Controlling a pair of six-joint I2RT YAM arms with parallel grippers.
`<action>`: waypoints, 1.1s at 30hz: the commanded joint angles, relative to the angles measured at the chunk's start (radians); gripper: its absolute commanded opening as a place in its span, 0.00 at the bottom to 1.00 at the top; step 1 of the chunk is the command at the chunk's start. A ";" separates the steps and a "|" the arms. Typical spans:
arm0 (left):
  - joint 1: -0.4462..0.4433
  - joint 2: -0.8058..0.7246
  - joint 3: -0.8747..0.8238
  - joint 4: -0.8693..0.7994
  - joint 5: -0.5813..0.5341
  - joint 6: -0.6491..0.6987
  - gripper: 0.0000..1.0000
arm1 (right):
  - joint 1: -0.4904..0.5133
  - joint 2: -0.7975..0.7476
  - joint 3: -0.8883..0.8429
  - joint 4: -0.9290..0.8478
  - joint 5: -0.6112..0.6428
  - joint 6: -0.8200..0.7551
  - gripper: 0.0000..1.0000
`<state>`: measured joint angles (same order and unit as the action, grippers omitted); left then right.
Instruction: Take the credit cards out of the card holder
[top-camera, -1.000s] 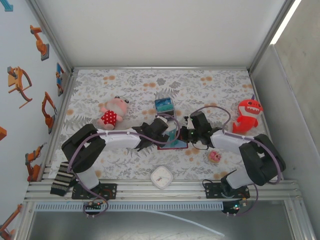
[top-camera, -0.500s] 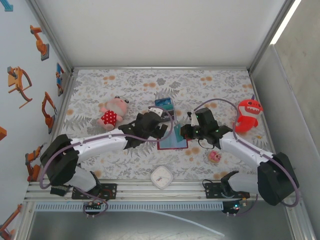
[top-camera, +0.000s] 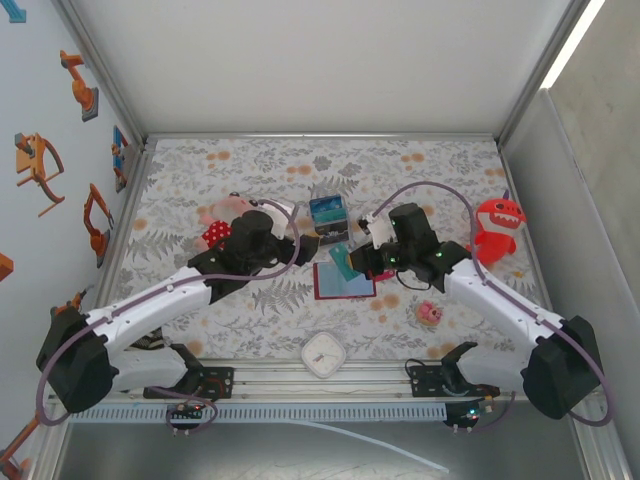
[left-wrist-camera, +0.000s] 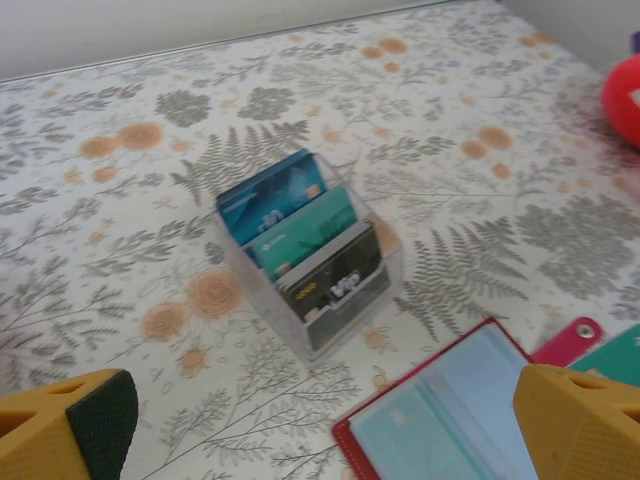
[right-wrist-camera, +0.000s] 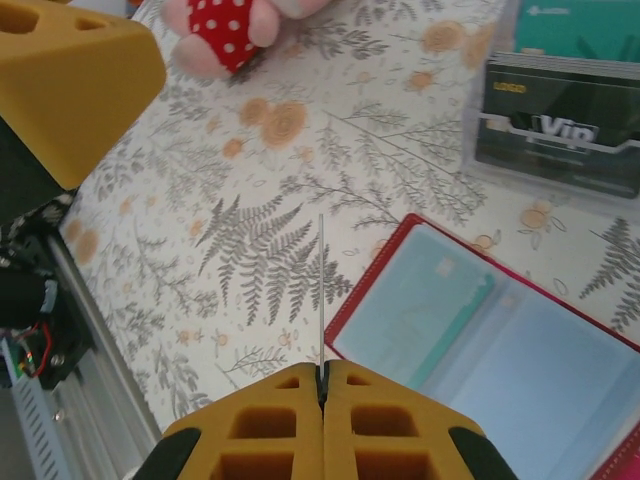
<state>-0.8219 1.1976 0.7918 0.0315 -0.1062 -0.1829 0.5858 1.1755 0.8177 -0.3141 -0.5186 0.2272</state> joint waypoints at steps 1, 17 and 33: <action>0.025 -0.023 -0.008 0.033 0.208 0.085 0.97 | 0.011 -0.011 0.060 -0.041 -0.101 -0.107 0.00; 0.102 0.038 0.056 -0.083 0.647 0.281 0.82 | 0.011 0.149 0.305 -0.312 -0.230 -0.403 0.01; 0.115 0.119 0.121 -0.195 0.824 0.383 0.25 | 0.011 0.212 0.340 -0.345 -0.296 -0.461 0.01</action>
<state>-0.7128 1.2953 0.8757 -0.1253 0.6544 0.1627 0.5911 1.3838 1.1385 -0.6476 -0.7822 -0.2108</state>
